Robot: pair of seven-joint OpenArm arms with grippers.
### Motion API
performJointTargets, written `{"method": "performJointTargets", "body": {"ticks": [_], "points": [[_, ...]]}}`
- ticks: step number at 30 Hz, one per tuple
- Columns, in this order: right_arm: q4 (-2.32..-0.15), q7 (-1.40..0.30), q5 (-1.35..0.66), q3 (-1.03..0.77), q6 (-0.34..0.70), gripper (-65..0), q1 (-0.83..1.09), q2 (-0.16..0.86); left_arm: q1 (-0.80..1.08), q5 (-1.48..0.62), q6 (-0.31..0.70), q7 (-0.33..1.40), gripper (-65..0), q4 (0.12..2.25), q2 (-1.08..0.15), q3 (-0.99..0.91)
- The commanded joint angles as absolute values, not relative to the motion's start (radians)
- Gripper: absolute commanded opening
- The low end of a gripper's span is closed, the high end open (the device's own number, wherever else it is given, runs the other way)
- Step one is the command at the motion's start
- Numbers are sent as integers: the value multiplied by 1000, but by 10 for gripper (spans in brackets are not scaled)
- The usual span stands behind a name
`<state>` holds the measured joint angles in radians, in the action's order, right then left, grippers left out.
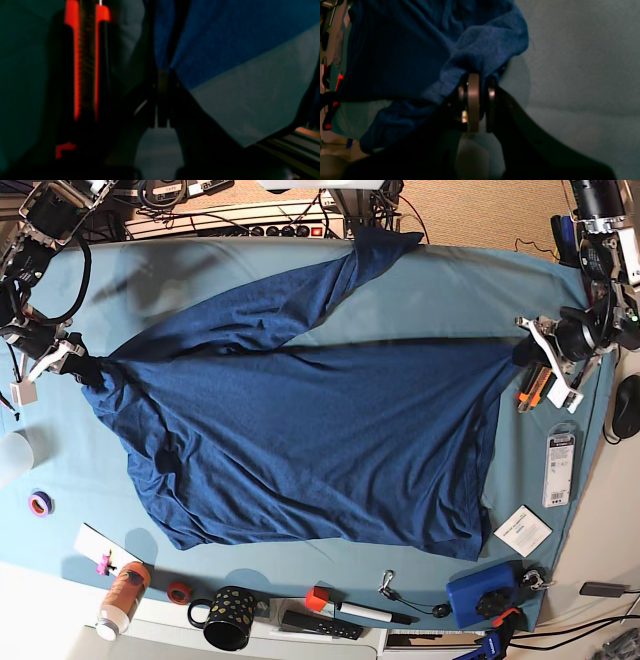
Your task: Layout the t-shirt on the table in an organized manner, then fold the t-shirt properly
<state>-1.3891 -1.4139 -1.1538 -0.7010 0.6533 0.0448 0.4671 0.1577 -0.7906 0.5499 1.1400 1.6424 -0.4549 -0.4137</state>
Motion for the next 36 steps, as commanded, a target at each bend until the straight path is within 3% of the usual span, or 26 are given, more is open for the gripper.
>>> {"method": "performJointTargets", "body": {"ticks": [1,25,27,29,32,36], "points": [[-1406,-1396,-1178,-708,659,-650,37,496,150,-801,551,1134,-650,1658,-474,-422],[-1406,-1396,-1223,-708,676,-650,138,496,169,-703,520,1129,-650,1658,-474,-422],[-1406,-1396,-1223,-708,677,-650,138,496,169,-704,520,1129,-474,1658,-474,-422],[-1406,-1396,-1223,-708,677,-563,138,496,169,-712,519,1129,-323,1658,-474,-422],[-1406,-1396,-1224,-708,677,-438,138,496,169,-711,515,1126,-302,1658,-474,-422],[-1406,-1396,-1229,-708,678,-428,138,496,169,-736,516,1127,-302,1658,-474,-422]]}}
